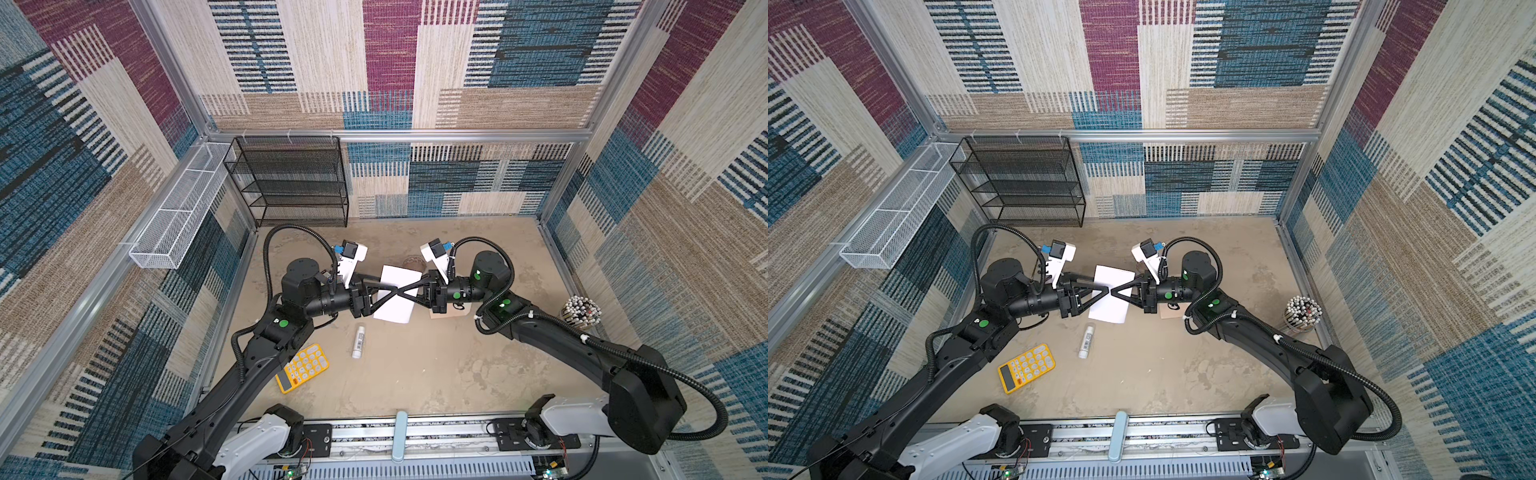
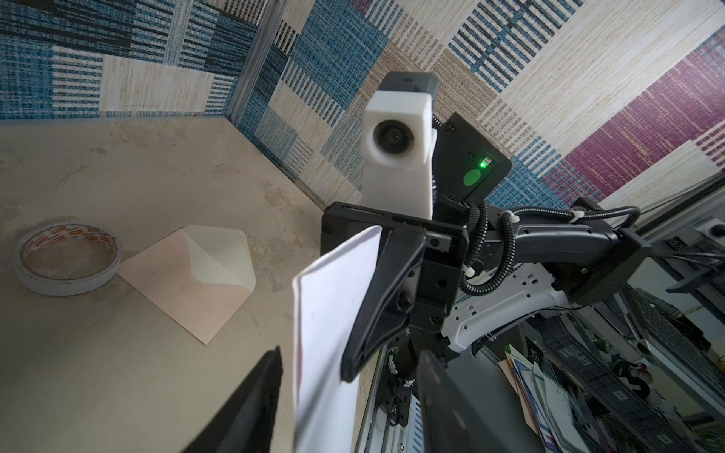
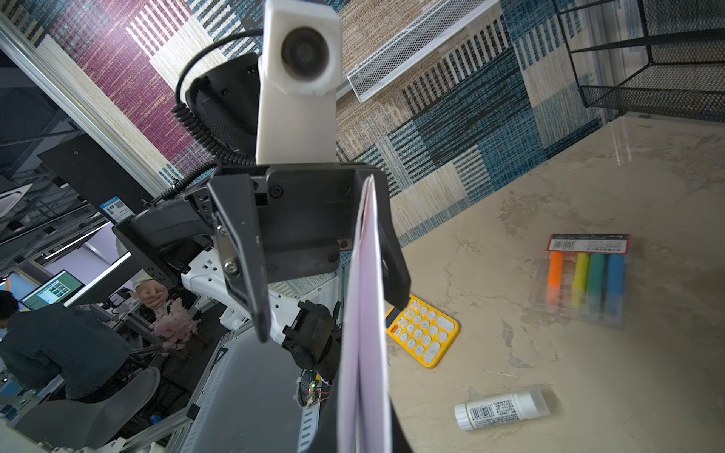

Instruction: Place the letter into the envelope and seal it

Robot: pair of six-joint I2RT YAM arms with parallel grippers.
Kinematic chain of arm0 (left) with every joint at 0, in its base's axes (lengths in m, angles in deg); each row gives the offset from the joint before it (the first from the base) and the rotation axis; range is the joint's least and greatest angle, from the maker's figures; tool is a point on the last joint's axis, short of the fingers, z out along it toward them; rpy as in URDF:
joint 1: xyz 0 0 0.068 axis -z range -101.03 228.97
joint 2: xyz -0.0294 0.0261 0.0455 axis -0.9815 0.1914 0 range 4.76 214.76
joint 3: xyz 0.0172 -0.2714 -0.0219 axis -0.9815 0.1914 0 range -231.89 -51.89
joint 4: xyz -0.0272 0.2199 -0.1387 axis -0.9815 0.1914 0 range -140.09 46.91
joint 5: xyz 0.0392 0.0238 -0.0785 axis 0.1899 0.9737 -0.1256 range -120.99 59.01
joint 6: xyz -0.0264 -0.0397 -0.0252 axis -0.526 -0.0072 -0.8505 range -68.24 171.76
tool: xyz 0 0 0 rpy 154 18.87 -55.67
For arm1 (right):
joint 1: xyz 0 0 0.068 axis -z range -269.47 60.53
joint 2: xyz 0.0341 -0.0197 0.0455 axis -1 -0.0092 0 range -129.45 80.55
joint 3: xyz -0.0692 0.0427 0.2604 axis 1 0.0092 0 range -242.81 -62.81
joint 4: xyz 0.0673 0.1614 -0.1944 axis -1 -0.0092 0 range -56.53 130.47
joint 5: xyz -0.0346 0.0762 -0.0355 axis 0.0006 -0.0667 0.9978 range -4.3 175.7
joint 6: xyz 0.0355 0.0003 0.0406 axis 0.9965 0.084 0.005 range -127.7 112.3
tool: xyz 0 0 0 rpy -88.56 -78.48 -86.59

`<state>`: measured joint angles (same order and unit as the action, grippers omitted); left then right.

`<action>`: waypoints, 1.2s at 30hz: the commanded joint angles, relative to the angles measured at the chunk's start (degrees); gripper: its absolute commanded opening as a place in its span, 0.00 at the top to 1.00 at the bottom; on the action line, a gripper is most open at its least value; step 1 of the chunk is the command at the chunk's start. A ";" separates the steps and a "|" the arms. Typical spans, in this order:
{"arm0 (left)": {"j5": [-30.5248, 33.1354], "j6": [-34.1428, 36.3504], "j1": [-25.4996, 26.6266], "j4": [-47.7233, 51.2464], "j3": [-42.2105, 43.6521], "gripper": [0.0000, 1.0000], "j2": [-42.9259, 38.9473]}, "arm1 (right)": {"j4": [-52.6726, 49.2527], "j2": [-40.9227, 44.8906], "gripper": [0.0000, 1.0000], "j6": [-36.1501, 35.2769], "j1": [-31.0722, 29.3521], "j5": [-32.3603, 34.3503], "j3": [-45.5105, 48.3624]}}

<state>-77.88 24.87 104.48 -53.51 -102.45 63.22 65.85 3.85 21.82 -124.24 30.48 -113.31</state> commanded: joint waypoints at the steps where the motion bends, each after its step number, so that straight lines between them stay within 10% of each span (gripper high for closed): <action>1: -2.64 -0.32 -0.10 -3.33 -0.41 0.54 0.14 | 0.80 -0.42 0.91 0.10 -0.04 -1.73 -0.56; 12: -2.70 0.89 -0.10 -1.68 -0.41 0.99 0.71 | 0.39 -0.22 0.81 -0.56 -0.04 -1.89 0.34; 19: 2.59 1.46 -0.36 -3.86 2.69 1.00 -3.16 | 4.47 1.72 0.50 2.92 1.37 -3.10 3.25; 36: 2.21 -1.85 -1.17 -7.92 5.74 1.00 -3.53 | 18.47 1.22 0.69 12.47 2.86 -4.75 4.83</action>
<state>-75.92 24.02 103.37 -58.45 -96.92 59.61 81.37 5.07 33.09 -121.37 26.08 -107.97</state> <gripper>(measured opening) 0.049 0.322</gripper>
